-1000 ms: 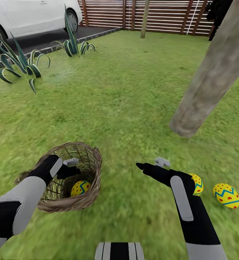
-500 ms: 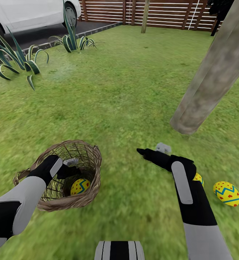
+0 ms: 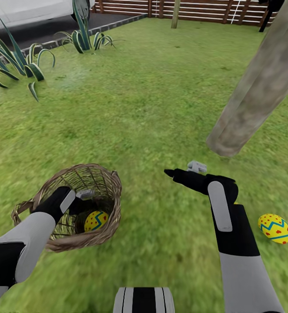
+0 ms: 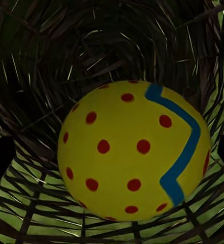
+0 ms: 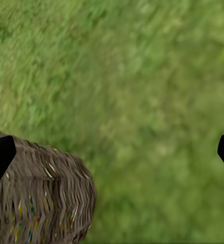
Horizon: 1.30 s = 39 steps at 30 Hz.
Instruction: Take the three Easter eggs out of the wicker basket on the lawn in the garden, then place them on the lawn next to a single tree (choose any tree) so that all three eggs are next to the same tree and none are left in the basket.
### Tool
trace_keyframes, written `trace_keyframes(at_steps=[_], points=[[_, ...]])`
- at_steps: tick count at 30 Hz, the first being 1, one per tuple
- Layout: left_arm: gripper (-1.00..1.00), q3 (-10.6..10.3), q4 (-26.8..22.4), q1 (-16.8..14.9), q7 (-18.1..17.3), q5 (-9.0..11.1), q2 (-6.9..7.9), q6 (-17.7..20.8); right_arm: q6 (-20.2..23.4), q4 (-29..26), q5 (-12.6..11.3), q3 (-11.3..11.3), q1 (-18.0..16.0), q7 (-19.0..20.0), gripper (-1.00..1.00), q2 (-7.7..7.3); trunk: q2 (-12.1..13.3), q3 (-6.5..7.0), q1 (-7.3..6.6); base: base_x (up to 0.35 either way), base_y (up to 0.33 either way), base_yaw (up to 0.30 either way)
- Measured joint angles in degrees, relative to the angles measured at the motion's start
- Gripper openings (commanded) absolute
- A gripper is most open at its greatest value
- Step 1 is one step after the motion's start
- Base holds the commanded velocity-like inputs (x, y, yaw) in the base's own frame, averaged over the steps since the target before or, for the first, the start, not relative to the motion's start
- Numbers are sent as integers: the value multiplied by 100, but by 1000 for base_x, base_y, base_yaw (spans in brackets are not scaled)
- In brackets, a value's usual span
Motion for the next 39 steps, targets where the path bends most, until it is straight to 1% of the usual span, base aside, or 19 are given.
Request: trace_keyframes(at_steps=[9,18,26,31,39], points=[[100,0,17,1,-85,12,0,-96,0,0,-9,0,-7,1,100,11,-12,-200,23,0,0,0],[100,0,19,0,-265,20,0,-64,0,0,-31,6,-21,1,100,22,-12,-200,23,0,0,0],[100,0,25,0,-303,10,0,-43,1,0,-47,8,-23,1,100,29,-12,-200,23,0,0,0],[100,0,27,0,-307,6,0,-39,1,0,-53,8,-25,1,100,36,-19,-310,36,0,0,0],[100,0,27,0,-311,-3,0,-30,1,0,-60,8,-25,1,100,48,-19,-311,36,0,0,0]])
